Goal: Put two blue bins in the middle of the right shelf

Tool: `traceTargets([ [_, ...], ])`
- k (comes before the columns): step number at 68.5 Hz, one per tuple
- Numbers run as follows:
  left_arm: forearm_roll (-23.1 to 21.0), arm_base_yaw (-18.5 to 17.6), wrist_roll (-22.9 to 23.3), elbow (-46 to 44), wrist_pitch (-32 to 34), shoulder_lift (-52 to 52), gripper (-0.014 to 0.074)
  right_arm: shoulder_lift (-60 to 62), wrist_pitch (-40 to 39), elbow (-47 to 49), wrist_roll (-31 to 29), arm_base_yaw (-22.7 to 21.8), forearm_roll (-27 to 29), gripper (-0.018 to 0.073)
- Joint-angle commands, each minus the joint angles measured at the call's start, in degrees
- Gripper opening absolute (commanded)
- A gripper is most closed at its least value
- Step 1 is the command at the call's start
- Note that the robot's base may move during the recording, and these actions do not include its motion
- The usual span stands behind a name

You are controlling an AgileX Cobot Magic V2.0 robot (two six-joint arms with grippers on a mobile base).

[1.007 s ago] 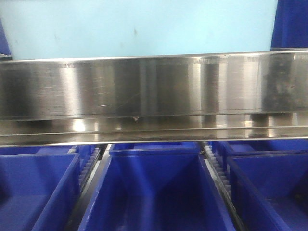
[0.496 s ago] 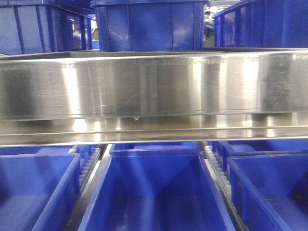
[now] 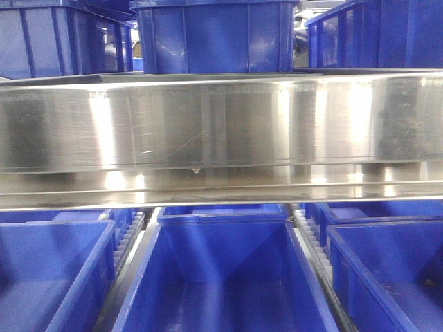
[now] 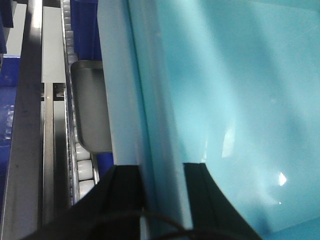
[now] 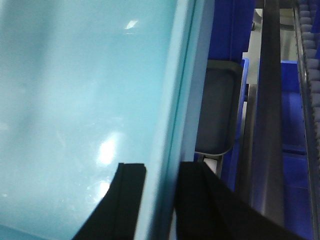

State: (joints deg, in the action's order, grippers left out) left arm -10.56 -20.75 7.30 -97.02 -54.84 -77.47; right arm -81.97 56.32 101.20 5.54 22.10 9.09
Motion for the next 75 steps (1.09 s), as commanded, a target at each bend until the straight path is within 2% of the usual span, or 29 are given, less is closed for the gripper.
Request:
traceTargets([
  [1, -5.85, -0.53, -1.64, -0.92, 4.99, 1.14, -0.0111, 1.08, -5.56, 0.95, -0.73, 0.30, 3.28, -0.0154],
  [26, -5.85, -0.53, -1.64, -0.92, 8.28, 1.14, -0.0111, 1.08, -5.80, 0.95, -0.73, 0.30, 3.28, -0.0154],
  [75, -5.85, -0.53, -1.64, -0.92, 8.28, 1.14, -0.0111, 0.98, -5.79, 0.95, -0.73, 0.30, 3.28, -0.0154],
])
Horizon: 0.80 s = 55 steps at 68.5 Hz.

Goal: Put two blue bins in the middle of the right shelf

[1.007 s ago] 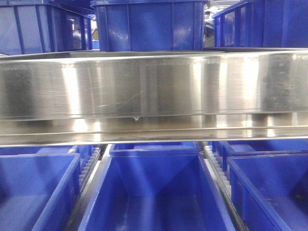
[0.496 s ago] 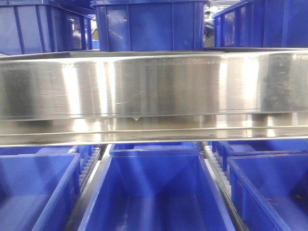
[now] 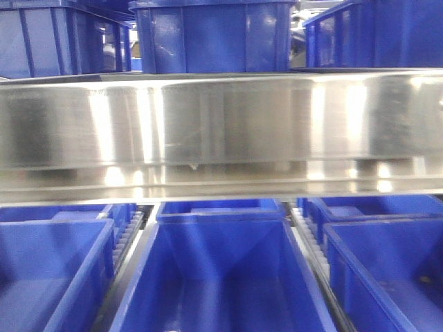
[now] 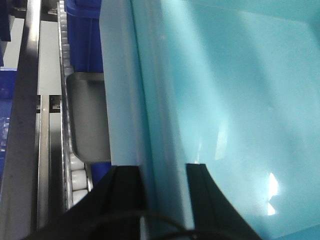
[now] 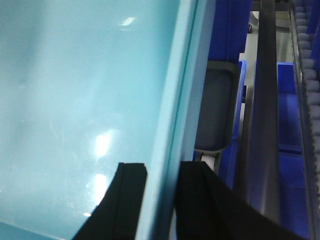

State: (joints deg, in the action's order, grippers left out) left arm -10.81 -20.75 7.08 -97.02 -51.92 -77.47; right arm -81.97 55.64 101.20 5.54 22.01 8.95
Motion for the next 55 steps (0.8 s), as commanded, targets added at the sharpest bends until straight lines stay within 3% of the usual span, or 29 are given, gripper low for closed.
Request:
traceTargets([
  [1, -5.59, -0.53, -1.42, -0.92, 5.37, 1.14, -0.0111, 0.98, -5.12, 0.95, -0.73, 0.39, 3.42, -0.0154],
  [55, -5.45, -0.53, -1.42, -0.92, 6.69, 0.15, -0.0111, 0.52, -5.12, 0.95, -0.73, 0.39, 3.42, -0.0154],
])
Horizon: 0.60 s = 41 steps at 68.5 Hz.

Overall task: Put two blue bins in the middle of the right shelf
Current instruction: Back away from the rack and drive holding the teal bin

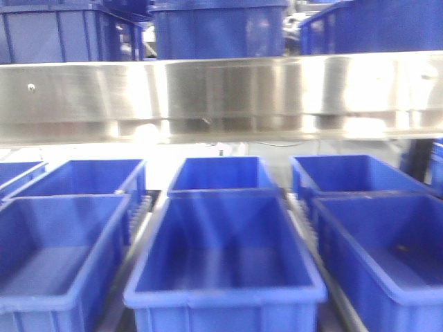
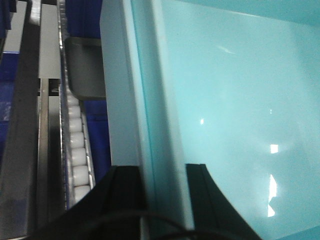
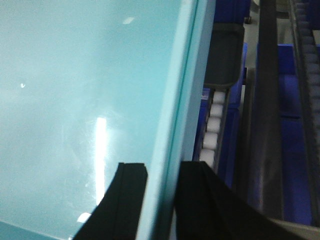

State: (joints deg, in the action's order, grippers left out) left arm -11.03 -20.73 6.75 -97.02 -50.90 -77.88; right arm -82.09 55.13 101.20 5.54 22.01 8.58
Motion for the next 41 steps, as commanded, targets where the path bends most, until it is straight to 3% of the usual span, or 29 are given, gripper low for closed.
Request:
traceTargets([
  [1, -5.24, -0.55, -1.09, -0.92, 5.67, 0.56, -0.0111, 0.63, -4.60, 0.95, -0.73, 0.39, 3.79, -0.0154],
  [41, -5.24, -0.55, -1.09, -0.92, 5.67, 0.56, -0.0111, 0.63, -4.60, 0.95, -0.73, 0.39, 3.79, -0.0154],
])
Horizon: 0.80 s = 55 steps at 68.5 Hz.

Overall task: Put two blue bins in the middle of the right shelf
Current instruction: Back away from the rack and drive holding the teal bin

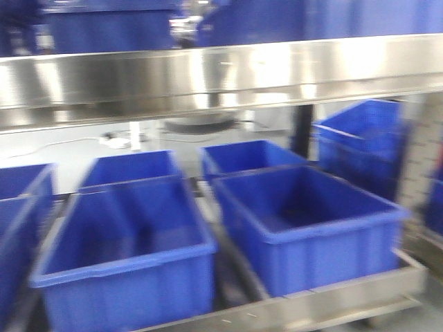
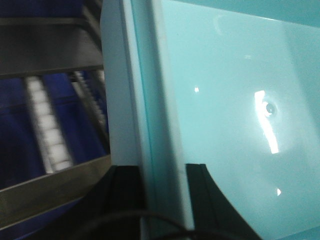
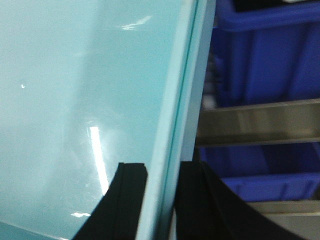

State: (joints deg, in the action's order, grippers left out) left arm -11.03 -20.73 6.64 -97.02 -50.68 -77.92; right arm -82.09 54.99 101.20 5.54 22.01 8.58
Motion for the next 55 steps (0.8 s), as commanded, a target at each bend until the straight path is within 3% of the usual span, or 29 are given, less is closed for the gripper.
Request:
traceTargets([
  [1, -5.24, -0.55, -0.98, -0.92, 5.45, 0.60, -0.0111, 0.63, -4.46, 0.95, -0.73, 0.39, 3.79, -0.0154],
  [55, -5.24, -0.55, -0.98, -0.92, 5.45, 0.60, -0.0111, 0.63, -4.46, 0.95, -0.73, 0.39, 3.79, -0.0154],
])
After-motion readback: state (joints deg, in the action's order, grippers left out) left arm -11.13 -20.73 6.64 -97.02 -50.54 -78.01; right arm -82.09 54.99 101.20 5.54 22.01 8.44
